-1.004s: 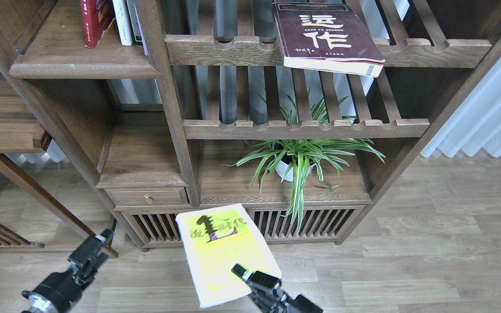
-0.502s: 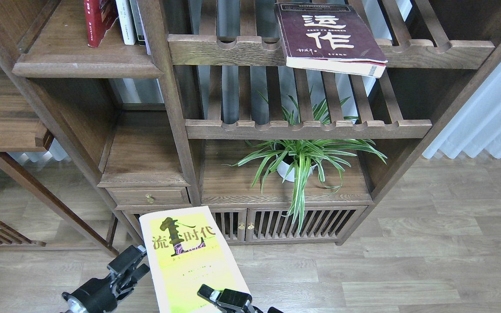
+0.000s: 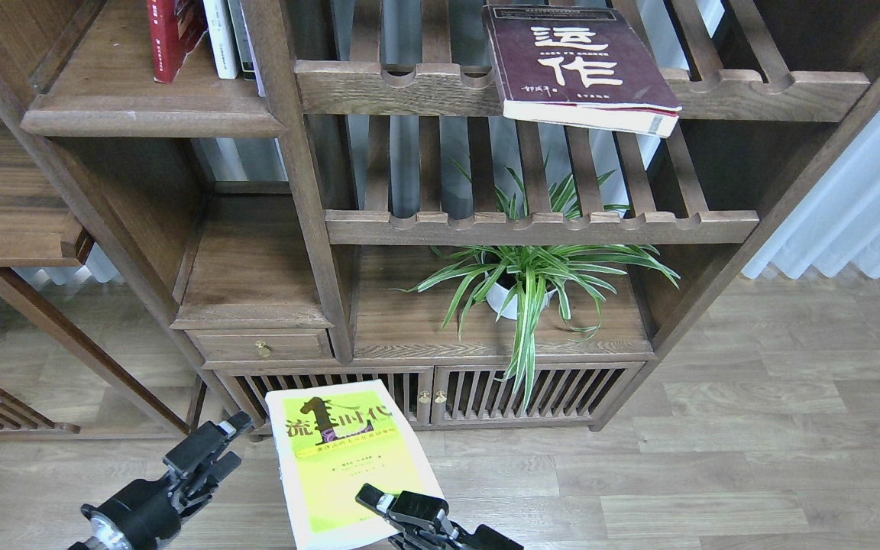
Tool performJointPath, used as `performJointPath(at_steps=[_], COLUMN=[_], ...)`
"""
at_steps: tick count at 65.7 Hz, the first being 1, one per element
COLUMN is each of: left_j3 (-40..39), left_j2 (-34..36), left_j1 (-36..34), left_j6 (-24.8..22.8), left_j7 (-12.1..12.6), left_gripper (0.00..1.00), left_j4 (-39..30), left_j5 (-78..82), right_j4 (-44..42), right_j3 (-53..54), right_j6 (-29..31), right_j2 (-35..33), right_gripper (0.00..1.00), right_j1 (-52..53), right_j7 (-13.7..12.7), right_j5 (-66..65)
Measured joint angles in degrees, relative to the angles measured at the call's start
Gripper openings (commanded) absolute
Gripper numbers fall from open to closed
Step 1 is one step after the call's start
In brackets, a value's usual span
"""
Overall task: Organize books on shelf
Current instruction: 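Grasp the yellow-green book with the left gripper from the right gripper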
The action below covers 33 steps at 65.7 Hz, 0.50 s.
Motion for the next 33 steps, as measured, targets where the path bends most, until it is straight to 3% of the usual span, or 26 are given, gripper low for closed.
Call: performJointPath(at_steps=[18, 33], left_j3=[0.45, 2.20], left_j2=[-1.45, -3.57], left_j1=[0.19, -0.34], left_j6=[0.00, 0.00], left_j7=[0.11, 0.07], left_gripper=[0.98, 0.90], left_j4=[-0.22, 0.34], left_j5=[1.06, 1.25], right_j4=[-0.03, 0.06], right_j3=[-1.00, -2.20], right_j6=[0.00, 0.00], right_j2=[0.00, 0.00], right_gripper=[0.05, 0.05], right_j1=[-0.36, -0.59], right_j7=[-0.80, -1.78], right_j5=[-0.31, -0.44])
